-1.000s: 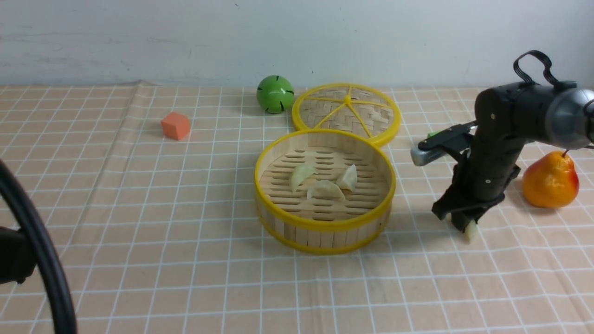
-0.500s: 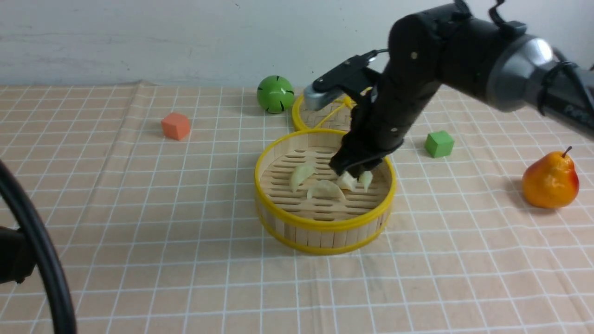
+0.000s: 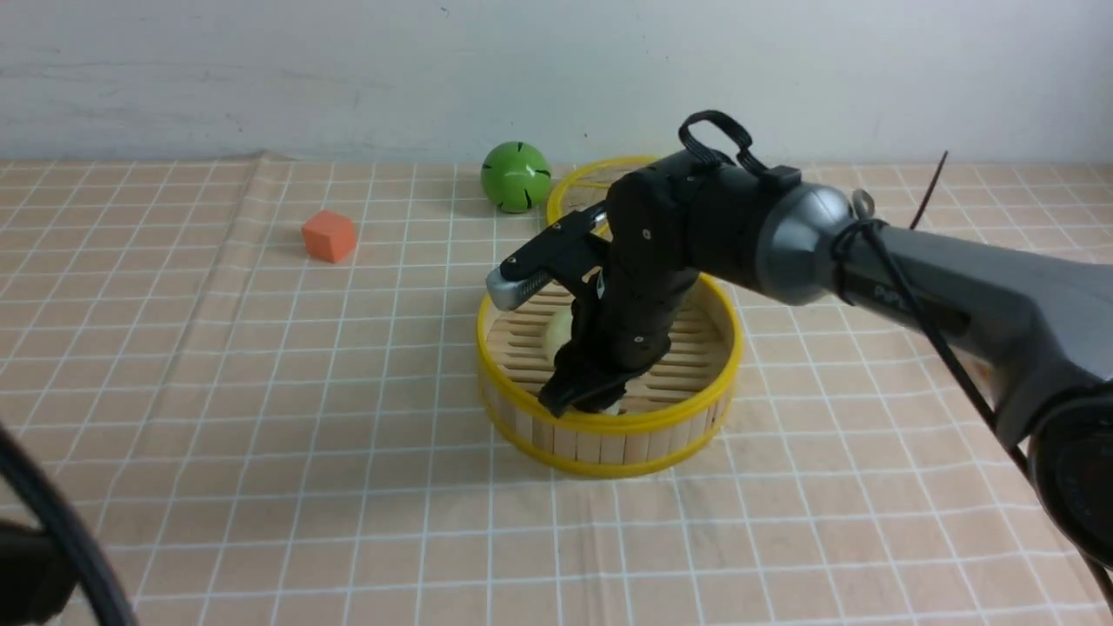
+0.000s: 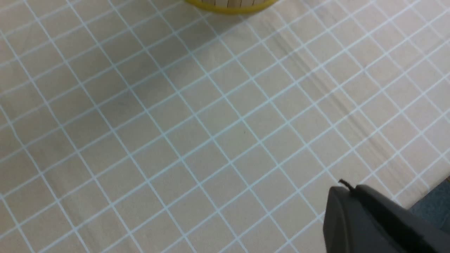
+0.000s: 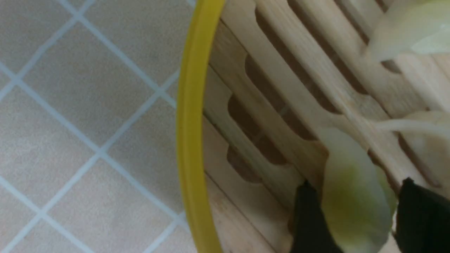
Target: Put the dumplings into the steamer on the table with the brown tablecloth.
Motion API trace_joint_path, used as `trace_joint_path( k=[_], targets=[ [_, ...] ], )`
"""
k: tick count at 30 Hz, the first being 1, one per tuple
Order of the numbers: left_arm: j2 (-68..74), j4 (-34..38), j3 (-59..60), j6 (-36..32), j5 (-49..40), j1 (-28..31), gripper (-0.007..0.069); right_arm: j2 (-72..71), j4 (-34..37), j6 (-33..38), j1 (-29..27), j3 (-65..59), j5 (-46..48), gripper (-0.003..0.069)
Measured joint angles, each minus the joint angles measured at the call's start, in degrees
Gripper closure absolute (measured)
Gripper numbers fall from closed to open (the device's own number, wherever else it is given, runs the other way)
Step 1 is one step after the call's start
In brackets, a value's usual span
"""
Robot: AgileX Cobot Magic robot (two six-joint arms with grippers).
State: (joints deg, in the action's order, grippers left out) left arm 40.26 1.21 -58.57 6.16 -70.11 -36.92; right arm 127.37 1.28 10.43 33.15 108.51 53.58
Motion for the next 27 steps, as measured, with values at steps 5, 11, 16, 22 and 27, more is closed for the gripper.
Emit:
trace_joint_path(
  k=[5, 11, 16, 22, 27],
  targets=[
    [-11.17, -0.32, 11.21, 1.01, 9.52, 0.00, 0.0620, -3.05, 0.23, -0.17, 0.00, 2.89, 5.85, 0.0195],
    [-24.12, -1.21, 21.60, 2.61, 19.94, 0.00, 0.0620, -13.21, 4.10, -0.58, 0.00, 1.19, 6.75, 0.0297],
    [-32.64, -1.52, 27.32, 4.38, 26.50, 0.00, 0.0614, -26.87, 9.41, 1.02, 0.00, -9.72, 2.40, 0.0566],
    [-34.92, -1.59, 28.34, 4.44, 26.39, 0.00, 0.0608, -41.31, 16.01, 7.15, 0.05, -26.28, -7.55, 0.0679],
    [-34.96, -1.64, 28.36, 4.44, 26.23, 0.00, 0.0605, -58.45, 22.91, 14.94, 0.05, -44.15, -19.66, 0.0679]
  ],
)
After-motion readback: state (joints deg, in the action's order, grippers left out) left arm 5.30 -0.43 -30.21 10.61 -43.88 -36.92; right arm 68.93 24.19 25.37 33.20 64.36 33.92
